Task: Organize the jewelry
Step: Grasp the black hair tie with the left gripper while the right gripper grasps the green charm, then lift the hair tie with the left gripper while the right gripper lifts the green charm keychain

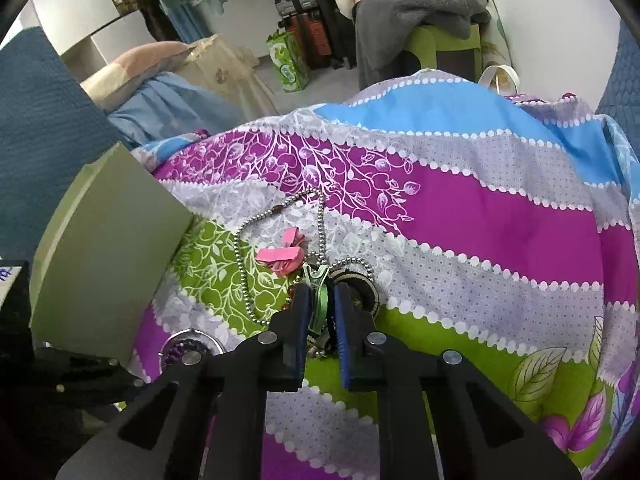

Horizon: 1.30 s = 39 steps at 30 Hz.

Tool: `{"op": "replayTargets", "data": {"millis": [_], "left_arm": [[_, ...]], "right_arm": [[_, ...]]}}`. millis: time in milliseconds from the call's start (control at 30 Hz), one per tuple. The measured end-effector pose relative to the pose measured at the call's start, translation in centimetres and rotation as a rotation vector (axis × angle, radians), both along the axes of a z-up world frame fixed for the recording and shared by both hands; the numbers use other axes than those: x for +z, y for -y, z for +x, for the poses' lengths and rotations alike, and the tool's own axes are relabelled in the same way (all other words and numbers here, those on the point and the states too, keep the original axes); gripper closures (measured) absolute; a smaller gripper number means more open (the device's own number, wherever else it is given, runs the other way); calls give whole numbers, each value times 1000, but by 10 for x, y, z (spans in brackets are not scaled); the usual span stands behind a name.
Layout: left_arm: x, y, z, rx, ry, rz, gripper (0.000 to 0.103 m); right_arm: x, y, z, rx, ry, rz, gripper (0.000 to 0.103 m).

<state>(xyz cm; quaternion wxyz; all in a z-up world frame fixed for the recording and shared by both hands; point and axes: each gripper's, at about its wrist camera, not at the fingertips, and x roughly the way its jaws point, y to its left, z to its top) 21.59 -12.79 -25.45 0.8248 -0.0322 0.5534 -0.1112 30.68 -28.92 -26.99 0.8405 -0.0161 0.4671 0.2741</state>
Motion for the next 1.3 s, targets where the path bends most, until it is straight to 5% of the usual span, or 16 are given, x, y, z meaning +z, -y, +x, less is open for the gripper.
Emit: {"op": "replayTargets", "data": {"millis": [900, 1233, 1300], "left_arm": [[77, -37, -18, 80, 102, -176, 96], [95, -50, -29, 96, 143, -213, 96], [95, -52, -31, 97, 148, -218, 96]], "right_arm": [[38, 31, -54, -180, -23, 50, 93], [-14, 36, -46, -220, -211, 15, 90], [-18, 41, -45, -240, -224, 14, 78]]}}
